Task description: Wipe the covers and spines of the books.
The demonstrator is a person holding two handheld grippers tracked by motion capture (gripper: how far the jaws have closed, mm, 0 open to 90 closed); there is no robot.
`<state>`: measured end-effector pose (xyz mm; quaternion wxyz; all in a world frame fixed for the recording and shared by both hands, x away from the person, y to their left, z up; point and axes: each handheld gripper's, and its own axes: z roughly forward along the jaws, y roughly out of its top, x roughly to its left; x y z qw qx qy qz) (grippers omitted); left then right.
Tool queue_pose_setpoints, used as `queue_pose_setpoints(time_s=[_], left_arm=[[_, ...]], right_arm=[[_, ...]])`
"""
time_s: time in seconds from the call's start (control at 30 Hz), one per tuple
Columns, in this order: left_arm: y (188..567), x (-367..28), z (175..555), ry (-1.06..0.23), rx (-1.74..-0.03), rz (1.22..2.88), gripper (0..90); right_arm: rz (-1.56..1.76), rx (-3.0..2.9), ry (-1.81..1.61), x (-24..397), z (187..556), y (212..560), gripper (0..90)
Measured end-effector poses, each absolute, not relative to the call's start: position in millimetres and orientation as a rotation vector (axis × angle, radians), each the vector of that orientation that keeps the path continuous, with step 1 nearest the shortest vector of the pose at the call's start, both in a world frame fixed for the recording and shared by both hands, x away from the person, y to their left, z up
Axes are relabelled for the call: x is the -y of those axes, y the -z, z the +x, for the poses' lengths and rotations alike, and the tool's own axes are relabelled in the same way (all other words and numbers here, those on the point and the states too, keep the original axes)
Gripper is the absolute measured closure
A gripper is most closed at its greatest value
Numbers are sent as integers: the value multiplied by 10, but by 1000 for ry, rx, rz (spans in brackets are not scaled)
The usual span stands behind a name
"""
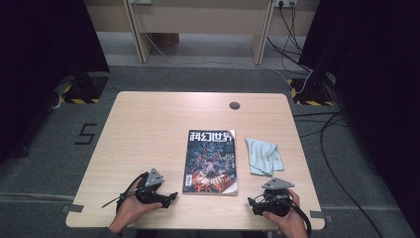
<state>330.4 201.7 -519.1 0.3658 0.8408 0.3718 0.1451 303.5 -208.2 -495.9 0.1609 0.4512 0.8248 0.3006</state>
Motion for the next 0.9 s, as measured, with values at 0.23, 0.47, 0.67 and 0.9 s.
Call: queue_pose_setpoints(time_s=[0.23, 0.47, 0.67, 0.9], left_arm=[[5193, -2019, 3304, -373, -953, 2161, 141], [5192, -2017, 3306, -374, -955, 2164, 139], [5192, -2017, 3305, -374, -954, 2163, 139], [5193, -2017, 3305, -374, -954, 2163, 138]], right_arm=[[1292, -2371, -823, 2119, 3023, 4987, 178], [1270, -2401, -784, 2102, 3028, 5021, 171], [1276, -2404, -788, 2104, 3028, 5026, 164], [1275, -2407, -791, 2109, 3026, 5028, 160]])
